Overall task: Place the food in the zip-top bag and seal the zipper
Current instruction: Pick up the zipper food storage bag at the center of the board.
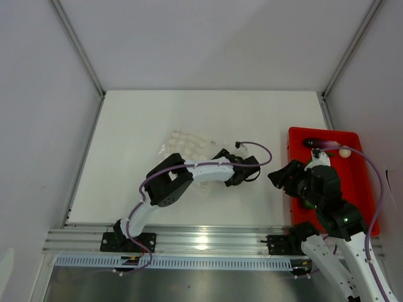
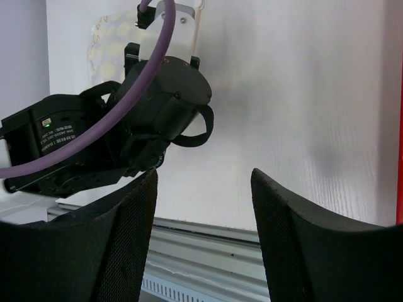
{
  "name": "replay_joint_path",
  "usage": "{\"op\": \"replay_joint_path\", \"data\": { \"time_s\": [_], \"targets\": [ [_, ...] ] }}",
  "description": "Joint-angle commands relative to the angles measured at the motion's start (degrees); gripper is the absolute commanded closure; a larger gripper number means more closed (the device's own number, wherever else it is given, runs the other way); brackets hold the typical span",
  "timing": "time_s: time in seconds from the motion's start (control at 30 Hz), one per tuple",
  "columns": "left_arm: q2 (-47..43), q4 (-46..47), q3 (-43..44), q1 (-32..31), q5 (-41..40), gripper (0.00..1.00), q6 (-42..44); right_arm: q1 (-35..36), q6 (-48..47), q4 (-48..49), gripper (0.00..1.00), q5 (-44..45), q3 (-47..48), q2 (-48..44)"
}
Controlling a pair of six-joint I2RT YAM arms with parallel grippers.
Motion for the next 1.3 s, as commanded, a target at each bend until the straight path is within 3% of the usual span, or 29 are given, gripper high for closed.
{"op": "replay_joint_path", "data": {
  "time_s": [0.0,0.1,0.2,0.27,0.5,0.73,0.93,1.27],
  "targets": [
    [0.0,1.0,-0.7,0.0,-3.5,0.50,0.1,-0.1,0.6,0.3,0.37,-0.5,-0.2,-0.9],
    [-1.4,2.0,-1.2,0.5,-3.4,0.63,0.5,-0.1,0.9,0.5,0.37,-1.0,-0.5,-0.9],
    [-2.9,1.7,-1.7,0.9,-2.8,0.90,0.4,-0.1,1.0,0.7,0.37,-1.3,-0.6,-0.8],
    [-4.9,1.4,-1.9,1.0,-1.4,0.99,0.0,-0.1,0.8,0.9,0.37,-1.4,-0.9,-0.4],
    [-17.8,-4.0,-2.2,1.3,13.8,0.99,-2.1,-0.2,1.1,3.3,0.37,-5.3,-3.4,2.8],
    [-33.8,-0.5,-8.9,1.6,30.1,0.99,-1.9,-0.1,4.9,5.6,0.37,-8.7,-5.4,7.3],
    [-37.7,1.7,-11.5,1.6,38.8,0.99,-3.3,1.4,10.3,13.3,0.39,-11.6,-5.4,10.9],
    [-39.4,5.6,-14.2,1.6,47.3,0.99,-3.7,11.3,16.2,21.5,0.41,-4.2,-3.2,20.2]
  ]
}}
